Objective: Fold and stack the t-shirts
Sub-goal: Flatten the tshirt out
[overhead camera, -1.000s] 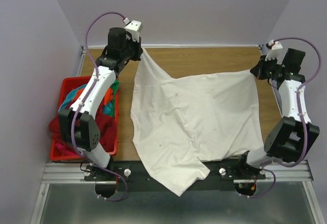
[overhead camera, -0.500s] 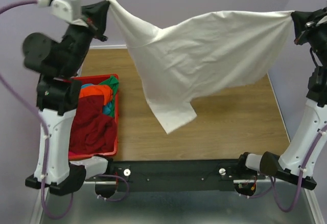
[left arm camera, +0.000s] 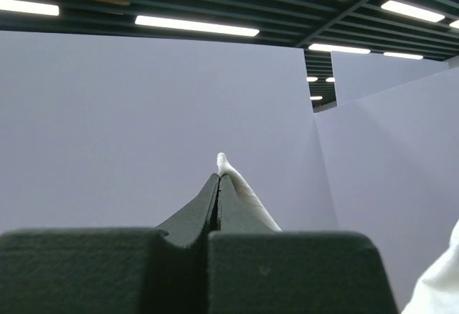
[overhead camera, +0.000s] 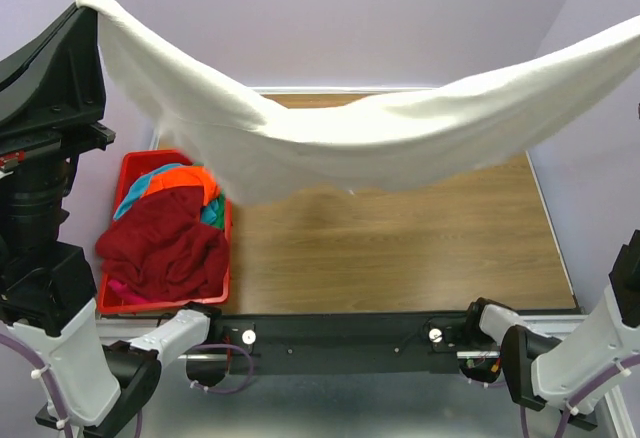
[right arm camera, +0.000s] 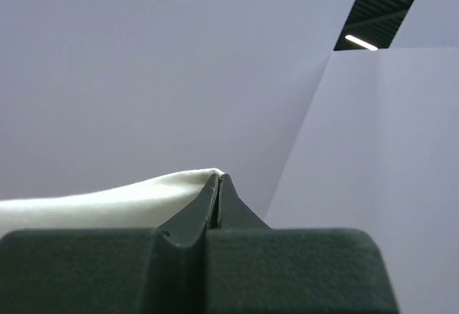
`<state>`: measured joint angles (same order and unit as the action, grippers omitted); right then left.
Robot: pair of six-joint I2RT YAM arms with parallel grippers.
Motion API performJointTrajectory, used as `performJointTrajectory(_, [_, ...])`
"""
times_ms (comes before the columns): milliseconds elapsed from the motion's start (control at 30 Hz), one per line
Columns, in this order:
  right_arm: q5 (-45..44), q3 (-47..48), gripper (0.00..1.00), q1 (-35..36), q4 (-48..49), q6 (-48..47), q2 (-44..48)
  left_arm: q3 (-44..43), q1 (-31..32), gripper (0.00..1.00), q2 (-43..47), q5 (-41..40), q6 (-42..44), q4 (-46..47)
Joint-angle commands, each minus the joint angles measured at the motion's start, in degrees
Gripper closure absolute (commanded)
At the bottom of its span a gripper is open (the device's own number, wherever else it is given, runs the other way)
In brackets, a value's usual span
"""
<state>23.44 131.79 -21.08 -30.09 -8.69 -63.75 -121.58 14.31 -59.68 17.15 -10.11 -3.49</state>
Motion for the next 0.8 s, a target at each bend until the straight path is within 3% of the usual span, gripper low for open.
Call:
performJointTrajectory(0, [-7.6, 0.1, 1.00, -0.4, 1.0, -1.9, -1.0, -1.2, -0.2, 1.00, -0.2, 1.4, -1.9, 1.7])
performJointTrajectory(200, [-4.3, -7.0, 1.00, -0.4, 0.8, -0.5, -2.1, 4.8, -0.2, 1.00, 0.6, -2.7, 0.4, 3.1])
performJointTrajectory(400, [9.2, -29.0, 1.00, -0.4, 2.0, 0.9, -0.2, 37.3, -0.3, 1.00, 2.3, -10.3, -0.9, 15.3])
performJointTrajectory(433, [12.2, -37.1, 1.00, -0.4, 2.7, 0.8, 0.2, 40.8, -0.3, 1.00, 1.6, -9.7, -1.6, 16.7])
performJointTrajectory(533, [18.2, -47.6, 0.99, -0.4, 5.4, 0.9, 0.6, 52.0, -0.5, 1.00, -4.5, -5.9, -5.7, 22.7])
performJointTrajectory(667, [14.7, -61.2, 1.00, -0.4, 9.1, -3.3, -4.4, 53.1, -1.8, 1.00, -20.3, -3.3, -7.2, 23.0])
performJointTrajectory(700, [14.4, -62.3, 1.00, -0.3, 9.6, -5.0, -7.9, 49.6, -2.5, 1.00, -27.5, -1.2, -8.0, 22.0])
performJointTrajectory(767, [14.4, -63.1, 1.00, -0.2, 10.5, -5.5, -12.3, 44.9, -3.8, 1.00, -34.0, 1.2, -9.0, 19.4])
